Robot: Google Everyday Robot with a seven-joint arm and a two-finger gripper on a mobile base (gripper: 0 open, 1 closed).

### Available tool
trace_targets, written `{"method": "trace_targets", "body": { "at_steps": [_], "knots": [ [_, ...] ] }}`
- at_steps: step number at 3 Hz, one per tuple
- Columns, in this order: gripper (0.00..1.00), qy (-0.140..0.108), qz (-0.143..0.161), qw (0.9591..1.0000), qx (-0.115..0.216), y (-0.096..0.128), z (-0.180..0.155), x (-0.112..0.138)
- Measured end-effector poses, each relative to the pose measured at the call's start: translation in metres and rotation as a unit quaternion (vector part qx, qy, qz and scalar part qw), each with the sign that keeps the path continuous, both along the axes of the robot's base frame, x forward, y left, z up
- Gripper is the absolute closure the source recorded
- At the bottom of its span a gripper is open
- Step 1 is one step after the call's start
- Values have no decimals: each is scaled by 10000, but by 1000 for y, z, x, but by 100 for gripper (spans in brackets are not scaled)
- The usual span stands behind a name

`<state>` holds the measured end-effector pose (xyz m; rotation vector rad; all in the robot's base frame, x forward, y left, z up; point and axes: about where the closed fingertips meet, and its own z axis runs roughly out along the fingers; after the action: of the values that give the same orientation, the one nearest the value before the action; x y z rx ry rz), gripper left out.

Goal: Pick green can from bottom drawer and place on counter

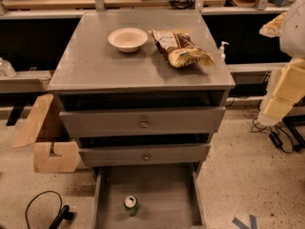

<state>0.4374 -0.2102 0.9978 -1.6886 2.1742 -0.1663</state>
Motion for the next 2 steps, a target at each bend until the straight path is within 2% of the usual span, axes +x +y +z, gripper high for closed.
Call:
{"method": "trace_targets", "body": {
  "at_steps": [1,2],
  "knots": [
    [0,0,0,10000,0,0,0,0],
    [0,167,25,9977,662,1,-56,-4]
  ]
}}
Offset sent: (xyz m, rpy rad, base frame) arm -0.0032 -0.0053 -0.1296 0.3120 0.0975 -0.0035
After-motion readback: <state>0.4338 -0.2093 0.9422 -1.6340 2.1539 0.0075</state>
